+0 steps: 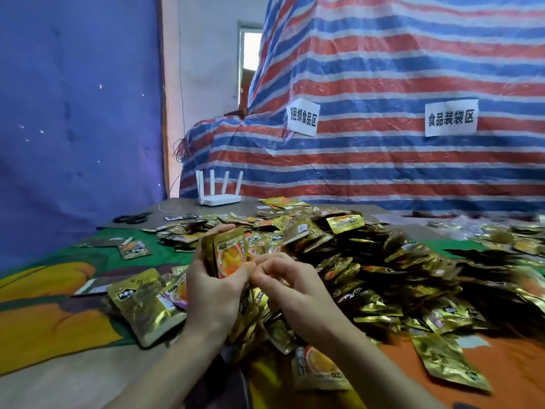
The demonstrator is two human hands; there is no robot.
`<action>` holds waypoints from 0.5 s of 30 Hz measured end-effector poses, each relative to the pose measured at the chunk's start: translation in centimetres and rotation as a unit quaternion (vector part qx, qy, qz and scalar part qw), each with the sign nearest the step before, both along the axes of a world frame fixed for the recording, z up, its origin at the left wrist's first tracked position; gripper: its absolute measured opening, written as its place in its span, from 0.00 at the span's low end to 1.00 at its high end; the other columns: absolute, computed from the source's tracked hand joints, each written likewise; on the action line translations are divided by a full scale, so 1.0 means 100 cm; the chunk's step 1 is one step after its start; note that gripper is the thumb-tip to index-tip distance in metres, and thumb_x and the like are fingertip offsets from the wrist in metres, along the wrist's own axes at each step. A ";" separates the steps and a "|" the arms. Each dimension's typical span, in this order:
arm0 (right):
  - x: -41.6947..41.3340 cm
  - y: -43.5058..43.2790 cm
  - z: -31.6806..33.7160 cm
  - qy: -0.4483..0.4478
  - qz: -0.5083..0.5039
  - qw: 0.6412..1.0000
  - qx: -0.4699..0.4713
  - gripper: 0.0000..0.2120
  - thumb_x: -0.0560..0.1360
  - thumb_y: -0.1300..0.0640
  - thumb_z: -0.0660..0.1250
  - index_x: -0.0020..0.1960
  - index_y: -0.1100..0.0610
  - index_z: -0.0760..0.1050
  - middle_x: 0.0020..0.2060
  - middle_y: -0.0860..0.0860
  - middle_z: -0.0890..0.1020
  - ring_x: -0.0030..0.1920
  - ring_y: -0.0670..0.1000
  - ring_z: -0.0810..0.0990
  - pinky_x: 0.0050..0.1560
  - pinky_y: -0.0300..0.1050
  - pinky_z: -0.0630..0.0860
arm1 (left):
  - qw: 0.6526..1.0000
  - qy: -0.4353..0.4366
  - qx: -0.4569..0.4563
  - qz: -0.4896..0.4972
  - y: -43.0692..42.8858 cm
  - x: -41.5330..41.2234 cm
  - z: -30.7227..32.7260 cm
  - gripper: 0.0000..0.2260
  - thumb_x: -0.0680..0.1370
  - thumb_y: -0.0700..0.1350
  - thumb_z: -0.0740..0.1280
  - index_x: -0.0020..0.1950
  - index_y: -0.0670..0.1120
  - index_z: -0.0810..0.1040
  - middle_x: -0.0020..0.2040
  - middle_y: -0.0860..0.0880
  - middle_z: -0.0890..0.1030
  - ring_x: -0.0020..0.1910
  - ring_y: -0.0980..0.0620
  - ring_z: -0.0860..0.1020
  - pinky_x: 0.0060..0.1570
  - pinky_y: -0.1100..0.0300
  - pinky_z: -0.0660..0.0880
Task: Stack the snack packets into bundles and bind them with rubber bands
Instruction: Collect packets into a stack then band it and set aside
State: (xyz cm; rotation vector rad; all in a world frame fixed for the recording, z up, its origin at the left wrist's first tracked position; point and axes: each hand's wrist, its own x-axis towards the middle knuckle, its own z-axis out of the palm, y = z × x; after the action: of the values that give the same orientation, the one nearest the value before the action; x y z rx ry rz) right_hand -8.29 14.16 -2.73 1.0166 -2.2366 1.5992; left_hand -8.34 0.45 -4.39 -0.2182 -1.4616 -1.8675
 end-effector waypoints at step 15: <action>-0.003 0.018 0.011 -0.146 0.146 0.959 -0.192 0.05 0.63 0.59 0.55 0.31 0.56 0.69 0.29 0.52 0.73 0.37 0.51 0.71 0.46 0.45 0.68 | 0.999 -0.037 -0.006 -0.021 0.000 0.000 -0.001 0.29 0.66 0.20 0.70 0.54 0.51 0.79 0.45 0.40 0.83 0.39 0.46 0.83 0.33 0.55 0.81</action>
State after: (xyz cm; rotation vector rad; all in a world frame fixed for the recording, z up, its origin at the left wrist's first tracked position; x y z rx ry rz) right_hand -8.60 15.95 -1.61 1.0903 -1.8787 2.3341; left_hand -8.32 0.46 -4.47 -0.1880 -1.5297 -1.9190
